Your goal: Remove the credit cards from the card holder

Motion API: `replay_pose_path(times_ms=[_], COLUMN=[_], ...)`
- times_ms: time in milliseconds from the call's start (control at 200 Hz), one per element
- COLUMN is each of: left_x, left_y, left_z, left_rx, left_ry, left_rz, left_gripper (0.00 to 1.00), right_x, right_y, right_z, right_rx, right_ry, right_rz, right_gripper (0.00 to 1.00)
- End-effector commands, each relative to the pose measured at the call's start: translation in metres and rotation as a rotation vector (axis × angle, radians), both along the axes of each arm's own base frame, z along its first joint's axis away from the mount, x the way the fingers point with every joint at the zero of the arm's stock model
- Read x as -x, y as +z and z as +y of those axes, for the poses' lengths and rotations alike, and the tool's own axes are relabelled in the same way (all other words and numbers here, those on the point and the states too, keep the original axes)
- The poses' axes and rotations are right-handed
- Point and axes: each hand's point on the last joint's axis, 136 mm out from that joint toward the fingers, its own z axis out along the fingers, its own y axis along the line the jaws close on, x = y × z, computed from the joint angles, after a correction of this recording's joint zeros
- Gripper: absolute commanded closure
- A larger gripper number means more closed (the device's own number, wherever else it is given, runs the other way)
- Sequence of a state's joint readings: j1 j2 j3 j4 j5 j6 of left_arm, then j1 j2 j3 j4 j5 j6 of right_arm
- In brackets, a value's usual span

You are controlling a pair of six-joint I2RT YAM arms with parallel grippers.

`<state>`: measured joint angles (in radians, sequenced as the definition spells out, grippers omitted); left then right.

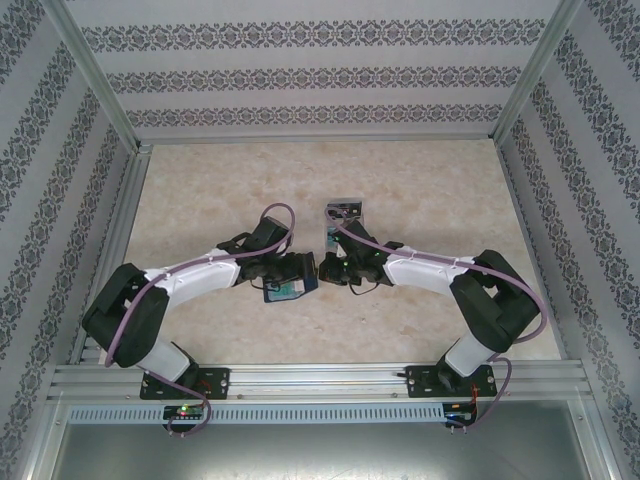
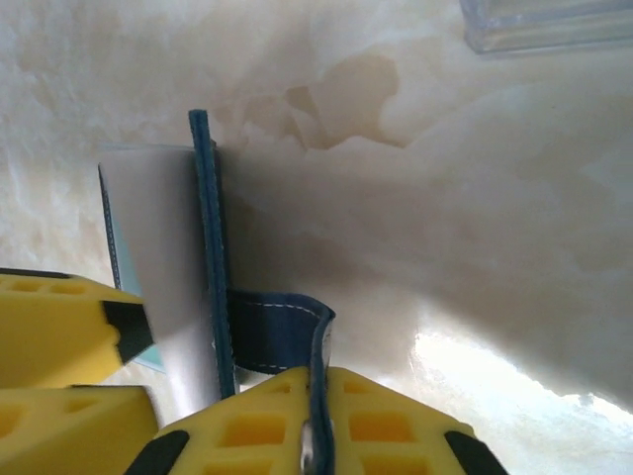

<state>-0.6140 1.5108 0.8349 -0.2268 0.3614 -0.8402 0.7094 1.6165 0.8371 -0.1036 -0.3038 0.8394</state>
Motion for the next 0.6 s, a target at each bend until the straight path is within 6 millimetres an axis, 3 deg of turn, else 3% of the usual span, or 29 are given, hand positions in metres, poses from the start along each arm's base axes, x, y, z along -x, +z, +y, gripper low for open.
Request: replay_pose_path(times_ms=[0,70,295,490,595], left_x=[-0.003,-0.002,0.011,0.018,0.016], left_y=[0.019,0.021,0.010,-0.009,-0.009], left_z=[0.017,0.032,0.071,0.072,0.066], left_rx=[-0.050,-0.066,-0.115,-0.095,-0.069], left_ry=[0.037,0.083,0.201,0.207,0.195], left_rz=[-0.050,-0.048,-0.019,0.025,0.021], left_gripper=[0.42,0.42,0.42,0.42,0.42], right_x=[0.007,0.010,0.014,0.016,0.017], right_y=[-0.020,-0.028,-0.041,-0.044,-0.043], right_z=[-0.012,-0.017,-0.022,-0.018,-0.016], right_rx=[0.057,0.083,0.104,0.105,0.103], right_ry=[-0.003,-0.009,-0.022,-0.011,-0.007], right_rz=[0.031,0.046,0.073,0.078,0.077], right_gripper=[0.95,1.00,1.00,1.00,1.00])
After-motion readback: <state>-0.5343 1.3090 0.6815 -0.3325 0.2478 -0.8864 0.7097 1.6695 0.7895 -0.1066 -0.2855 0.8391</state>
